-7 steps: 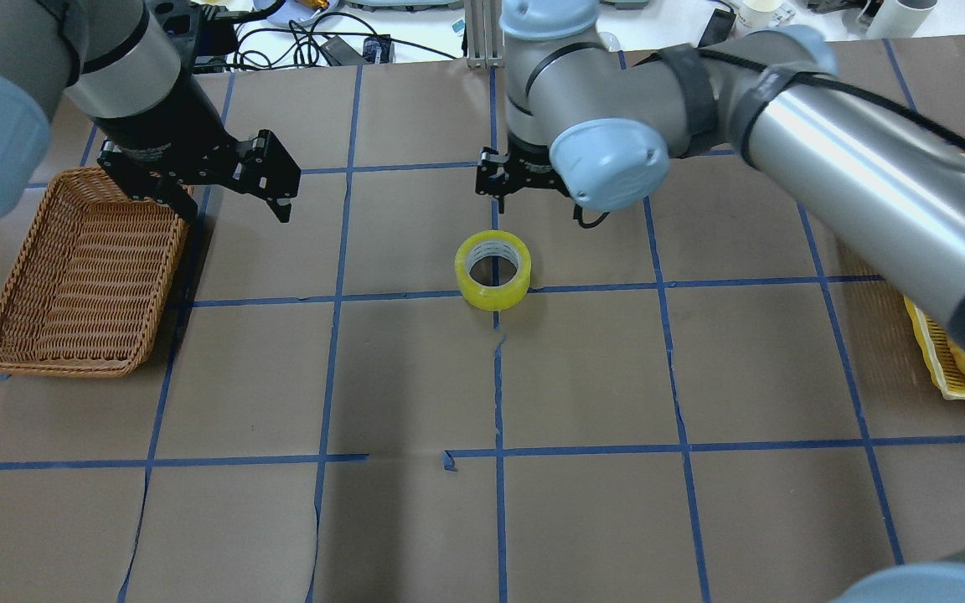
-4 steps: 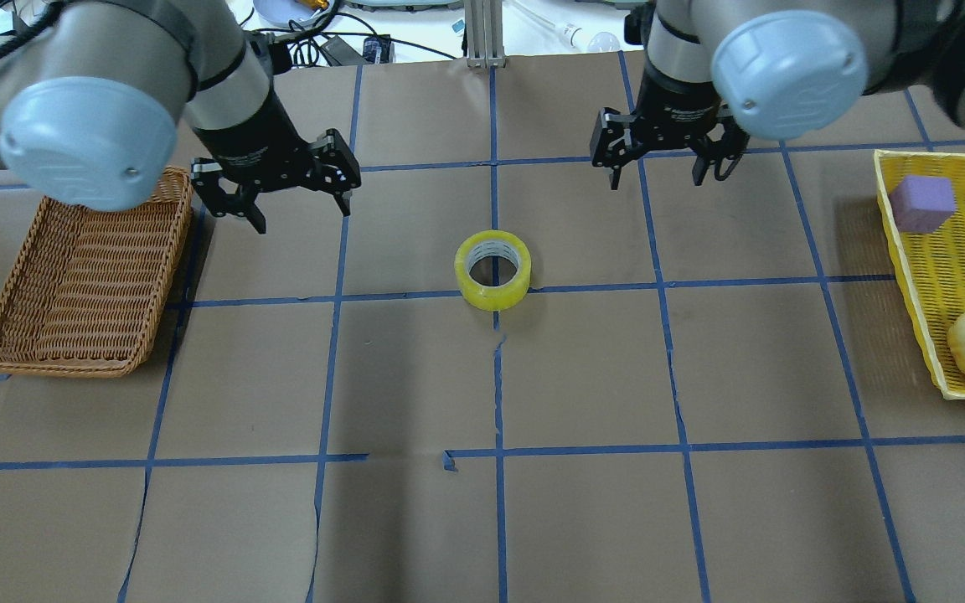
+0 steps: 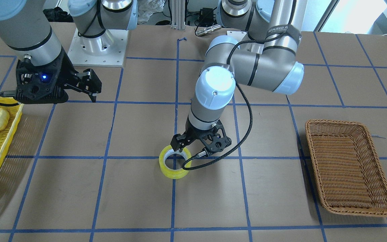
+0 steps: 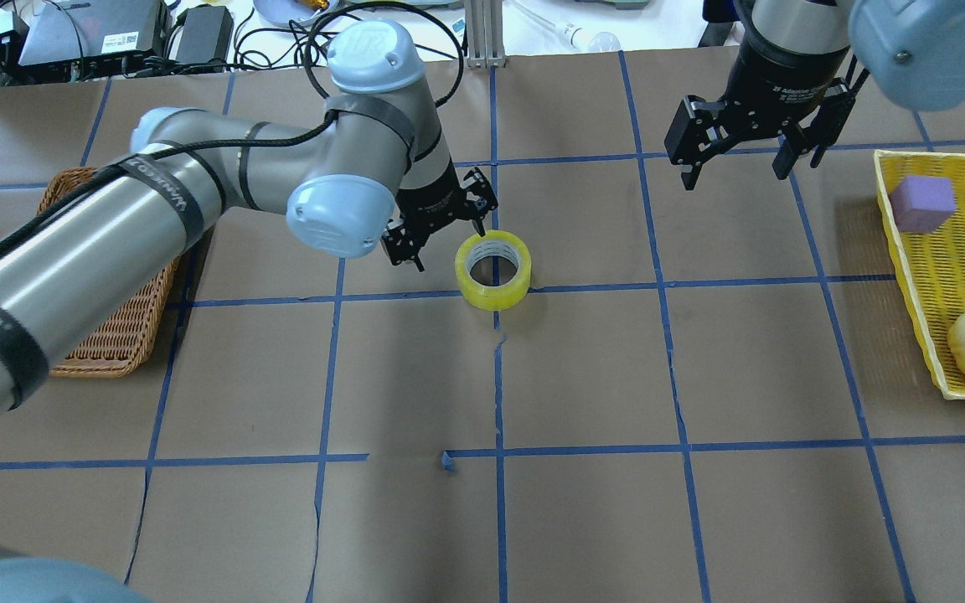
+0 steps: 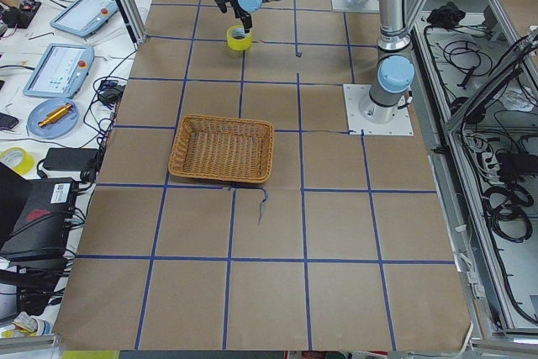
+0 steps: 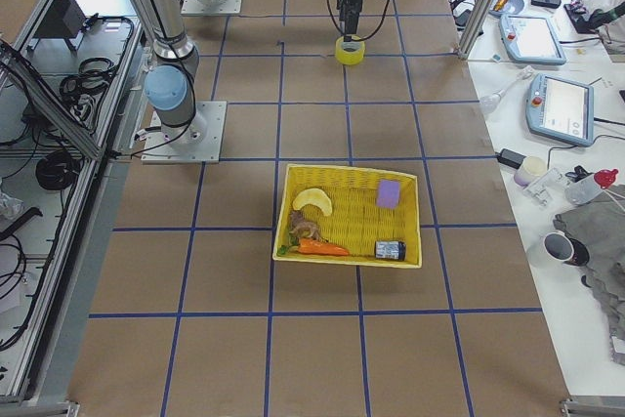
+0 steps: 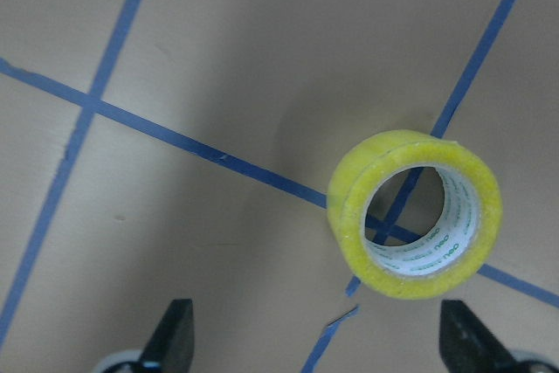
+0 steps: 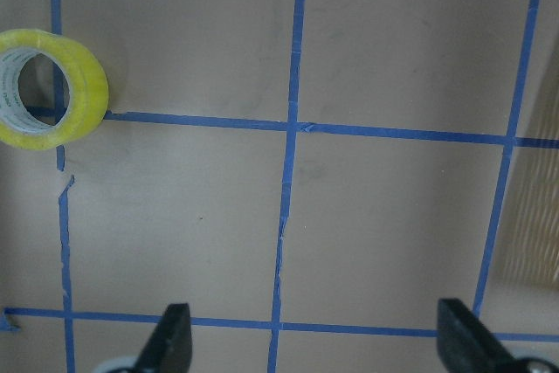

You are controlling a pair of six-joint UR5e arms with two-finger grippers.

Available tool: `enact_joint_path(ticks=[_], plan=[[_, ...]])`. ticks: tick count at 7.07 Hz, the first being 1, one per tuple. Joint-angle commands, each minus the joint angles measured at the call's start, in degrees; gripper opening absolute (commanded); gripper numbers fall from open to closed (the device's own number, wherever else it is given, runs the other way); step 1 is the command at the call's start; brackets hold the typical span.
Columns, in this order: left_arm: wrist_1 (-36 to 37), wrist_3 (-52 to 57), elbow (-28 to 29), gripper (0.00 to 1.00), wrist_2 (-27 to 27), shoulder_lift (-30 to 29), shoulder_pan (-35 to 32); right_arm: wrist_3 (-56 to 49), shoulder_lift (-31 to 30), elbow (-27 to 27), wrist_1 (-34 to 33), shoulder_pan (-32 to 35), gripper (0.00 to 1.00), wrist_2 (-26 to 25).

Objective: Transfer tape with both arms
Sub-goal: 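Grasp the tape roll with the left gripper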

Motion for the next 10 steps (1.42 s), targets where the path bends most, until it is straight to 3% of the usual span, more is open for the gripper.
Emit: enact_joint_path(ticks=[1,2,3,4,5,8,10], plan=[[4.41,-3.86,-0.55,1.00,-0.01,-5.43,-2.08,-0.11,-0.15,0.26,0.08,-0.03,1.00,0.44],[4.76,-2.46,-1.95,0.95,-0.01,-6.32,-2.08,-0.20,0.12,0.34,0.17,-0.20,1.00,0.27],[5.98,-0.71,-3.44,0.62,0.08,-6.41,-2.08,-0.38,0.12,0.26,0.17,-0.29,1.00,0.01],[6.08,1.48,-3.63,0.17,0.17,-6.33,-1.99,-0.38,0.21,0.34,-0.09,-0.21,1.00,0.18],[6.25,2.38,-3.28,0.00,0.26,-5.98,-1.99,-0.46,0.21,0.35,-0.01,-0.21,1.00,0.01],[5.30,8.94,-2.76,0.00,0.70,-2.65,1.15,-0.38,0.21,0.26,-0.01,-0.03,1.00,-0.08],[-2.05,26.71,-2.75,0.00,2.26,2.88,9.13,-0.29,0.12,0.26,-0.27,-0.03,1.00,-0.08]])
